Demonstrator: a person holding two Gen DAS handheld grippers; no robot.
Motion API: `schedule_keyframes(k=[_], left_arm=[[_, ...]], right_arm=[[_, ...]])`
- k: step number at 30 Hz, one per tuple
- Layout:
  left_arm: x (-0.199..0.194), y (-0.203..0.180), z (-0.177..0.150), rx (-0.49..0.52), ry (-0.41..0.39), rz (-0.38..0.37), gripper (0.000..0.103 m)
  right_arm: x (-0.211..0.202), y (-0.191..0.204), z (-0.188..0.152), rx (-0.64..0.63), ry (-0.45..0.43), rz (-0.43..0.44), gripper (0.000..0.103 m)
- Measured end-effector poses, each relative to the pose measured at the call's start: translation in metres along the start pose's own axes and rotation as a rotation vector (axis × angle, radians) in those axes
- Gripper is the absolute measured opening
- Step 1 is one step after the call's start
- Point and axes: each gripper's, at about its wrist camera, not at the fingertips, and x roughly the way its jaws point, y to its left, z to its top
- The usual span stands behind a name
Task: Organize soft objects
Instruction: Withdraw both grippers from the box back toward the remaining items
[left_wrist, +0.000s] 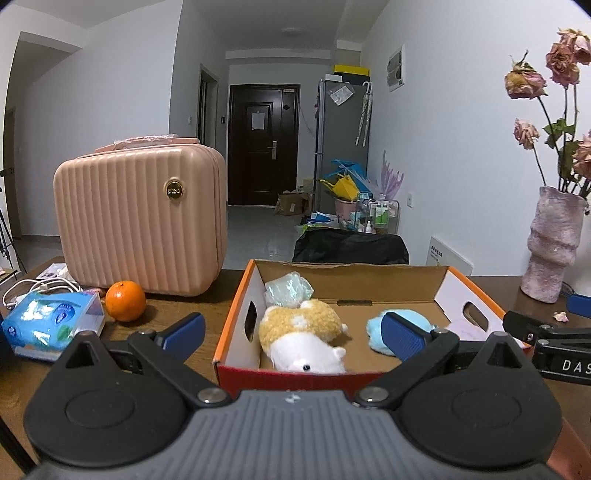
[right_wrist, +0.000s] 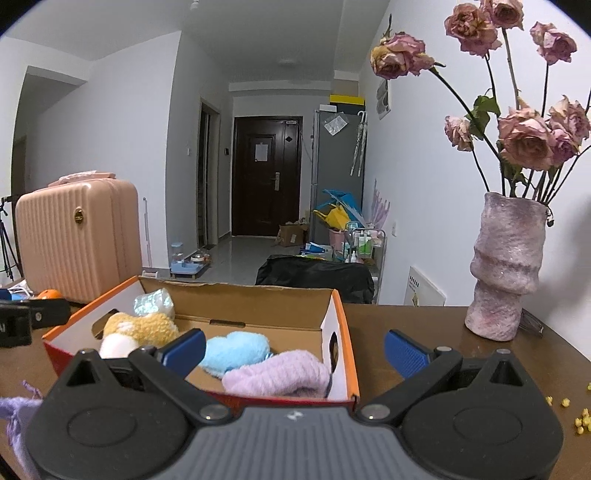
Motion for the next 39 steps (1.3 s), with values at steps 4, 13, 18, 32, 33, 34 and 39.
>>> schedule_keyframes(k=[4, 13, 18, 32, 33, 34, 39], left_arm=[[-0.013, 0.001, -0.007, -0.005, 0.003, -0.013, 0.103], [-0.041, 0.003, -0.022, -0.006, 0.014, -0.015, 0.103], [-0.058, 0.003, -0.031, -0.001, 0.017, -0.022, 0.103], [-0.107, -0.003, -0.057, 0.029, 0.007, -0.038, 0.103], [-0.109, -0.004, -0.059, 0.032, 0.008, -0.038, 0.103], [-0.113, -0.005, -0.061, 0.035, 0.008, -0.038, 0.103], [-0.128, -0.005, -0.072, 0.039, 0.013, -0.043, 0.103]], right_arm=[[-0.016, -0.001, -0.007, -0.002, -0.005, 0.001, 0.103], [-0.053, -0.003, -0.023, -0.004, -0.008, 0.006, 0.103], [-0.073, -0.002, -0.031, -0.008, -0.014, 0.005, 0.103], [-0.124, -0.005, -0.058, 0.01, -0.008, 0.013, 0.103], [-0.127, -0.005, -0.06, 0.011, -0.006, 0.012, 0.103], [-0.13, -0.006, -0.062, 0.011, -0.004, 0.01, 0.103], [-0.144, -0.007, -0.072, 0.018, 0.007, 0.01, 0.103]])
